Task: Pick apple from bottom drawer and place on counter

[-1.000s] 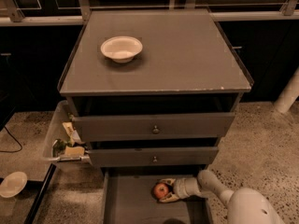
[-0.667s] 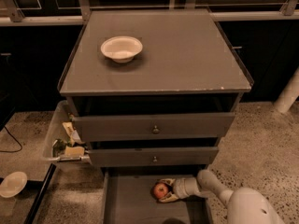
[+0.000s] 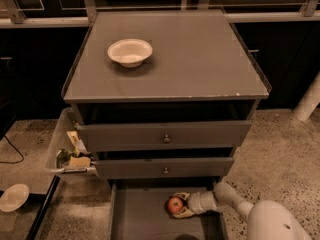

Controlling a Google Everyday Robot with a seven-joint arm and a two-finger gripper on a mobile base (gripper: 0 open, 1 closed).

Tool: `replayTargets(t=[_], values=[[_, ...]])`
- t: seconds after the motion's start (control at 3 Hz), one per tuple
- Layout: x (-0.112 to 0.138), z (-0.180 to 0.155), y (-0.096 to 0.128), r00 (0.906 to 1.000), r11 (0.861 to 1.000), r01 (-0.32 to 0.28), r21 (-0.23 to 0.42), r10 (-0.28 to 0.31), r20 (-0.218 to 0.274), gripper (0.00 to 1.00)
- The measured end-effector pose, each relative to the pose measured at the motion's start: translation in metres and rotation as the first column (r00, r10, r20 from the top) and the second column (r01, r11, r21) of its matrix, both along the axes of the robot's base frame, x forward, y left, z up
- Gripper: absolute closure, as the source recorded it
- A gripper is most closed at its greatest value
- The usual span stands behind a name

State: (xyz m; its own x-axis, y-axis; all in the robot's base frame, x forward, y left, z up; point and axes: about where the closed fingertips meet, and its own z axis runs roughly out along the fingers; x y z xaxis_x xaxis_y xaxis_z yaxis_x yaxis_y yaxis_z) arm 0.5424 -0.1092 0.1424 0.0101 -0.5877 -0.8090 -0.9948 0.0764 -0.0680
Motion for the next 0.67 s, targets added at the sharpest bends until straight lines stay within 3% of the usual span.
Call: replayTargets(t=[0.33,0.67], values=[[-0.018,0.026,-0.023,0.9985,1.000,0.014,0.017,-0.013,-0.052,1.00],[-0.032,0.059,-0.044,0.9972,0.998,0.019,0.057,-0.015,-0.073,1.00]])
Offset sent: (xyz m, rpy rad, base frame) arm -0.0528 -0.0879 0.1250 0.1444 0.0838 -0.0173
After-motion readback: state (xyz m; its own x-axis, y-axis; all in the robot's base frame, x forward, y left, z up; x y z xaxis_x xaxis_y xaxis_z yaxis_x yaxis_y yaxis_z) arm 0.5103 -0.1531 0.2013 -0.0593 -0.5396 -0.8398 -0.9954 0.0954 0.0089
